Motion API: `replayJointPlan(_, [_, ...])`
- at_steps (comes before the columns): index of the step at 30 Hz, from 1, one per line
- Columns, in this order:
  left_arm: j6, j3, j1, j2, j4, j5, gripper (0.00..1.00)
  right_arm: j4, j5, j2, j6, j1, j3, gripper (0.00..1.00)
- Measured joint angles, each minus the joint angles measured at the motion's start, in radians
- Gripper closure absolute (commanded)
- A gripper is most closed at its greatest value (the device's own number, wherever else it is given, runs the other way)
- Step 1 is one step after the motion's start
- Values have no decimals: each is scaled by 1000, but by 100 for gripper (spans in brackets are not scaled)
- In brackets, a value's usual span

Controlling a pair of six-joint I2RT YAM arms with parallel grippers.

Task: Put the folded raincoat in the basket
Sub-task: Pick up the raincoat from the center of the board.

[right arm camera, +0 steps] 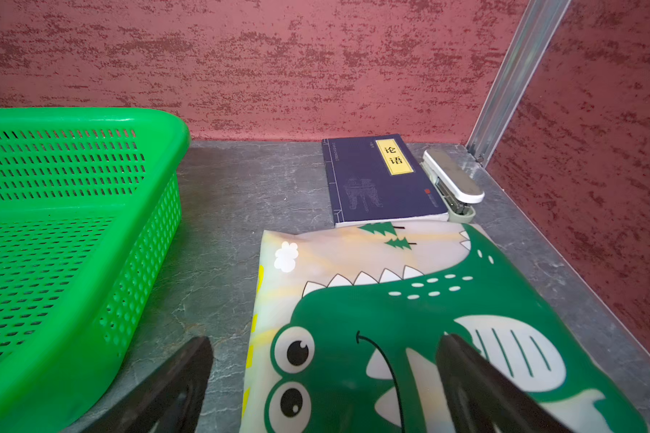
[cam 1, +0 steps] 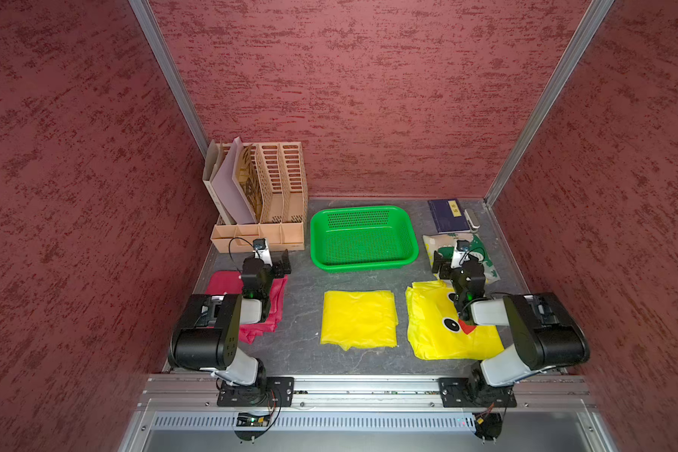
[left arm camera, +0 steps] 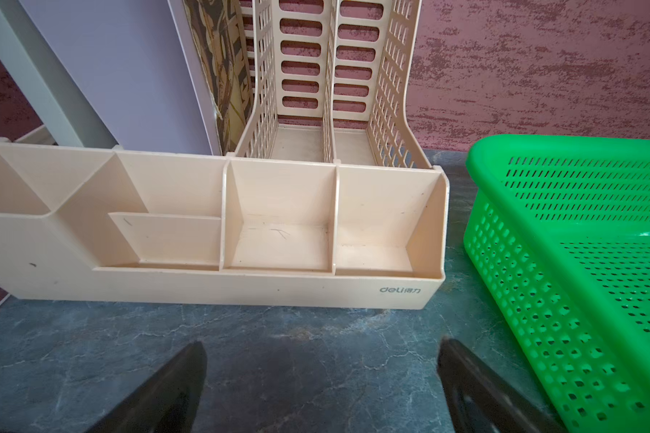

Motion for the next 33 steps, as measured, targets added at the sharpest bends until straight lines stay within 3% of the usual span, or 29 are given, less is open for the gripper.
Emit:
replayJointPlan(27, [0,0,0,0,0,0,0,0,0,0,0,0,0,2])
replayJointPlan(30, [4,3,-7,-46,-53,-5,0,-15,10,-9,1,0,1,1])
replayJointPlan(33, [15,36,-26,-159,-170,-24,0,-157,41,-92,5,3,35,2])
